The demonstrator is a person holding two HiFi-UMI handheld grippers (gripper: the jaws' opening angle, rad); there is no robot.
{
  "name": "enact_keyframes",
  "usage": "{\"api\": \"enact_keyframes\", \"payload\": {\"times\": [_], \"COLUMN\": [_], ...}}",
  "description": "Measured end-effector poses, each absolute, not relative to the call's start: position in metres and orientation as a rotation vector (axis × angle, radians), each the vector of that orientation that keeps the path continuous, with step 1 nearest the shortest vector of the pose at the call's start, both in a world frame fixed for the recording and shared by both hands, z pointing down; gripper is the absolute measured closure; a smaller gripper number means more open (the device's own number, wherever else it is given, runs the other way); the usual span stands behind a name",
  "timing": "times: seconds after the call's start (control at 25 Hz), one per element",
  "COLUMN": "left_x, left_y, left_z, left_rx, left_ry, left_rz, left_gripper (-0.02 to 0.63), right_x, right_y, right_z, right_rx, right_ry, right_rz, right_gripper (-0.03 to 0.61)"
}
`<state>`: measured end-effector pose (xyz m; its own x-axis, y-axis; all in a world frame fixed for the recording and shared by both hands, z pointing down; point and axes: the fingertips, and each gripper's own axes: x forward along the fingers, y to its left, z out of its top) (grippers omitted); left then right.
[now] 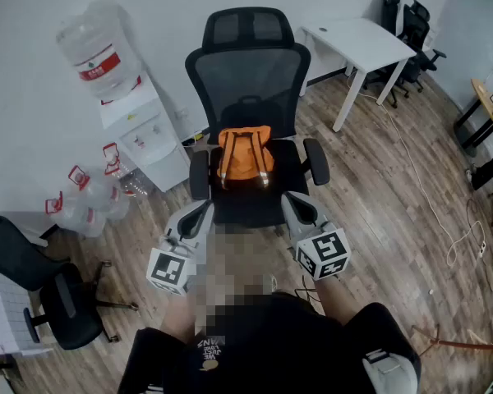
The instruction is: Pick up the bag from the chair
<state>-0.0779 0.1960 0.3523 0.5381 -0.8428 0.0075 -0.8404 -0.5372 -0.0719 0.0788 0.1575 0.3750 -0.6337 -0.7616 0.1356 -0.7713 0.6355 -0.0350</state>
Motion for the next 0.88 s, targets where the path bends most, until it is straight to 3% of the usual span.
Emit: {"api": "enact_keyframes", "payload": {"times": [0.88], "left_x": [-0.101], "left_y": [0.212], "left_z": [0.371], "left_rx": [-2.808], "left_ry": [1.392], "left_rz": [-0.023], "left_gripper": [0.607], "right_x": [0.062], "right_y": [0.177], "right_z": [0.384], "right_rx": [1.407], "right_ry": [-2.685], "right_rz": [0.168], "right_gripper": [0.58]}}
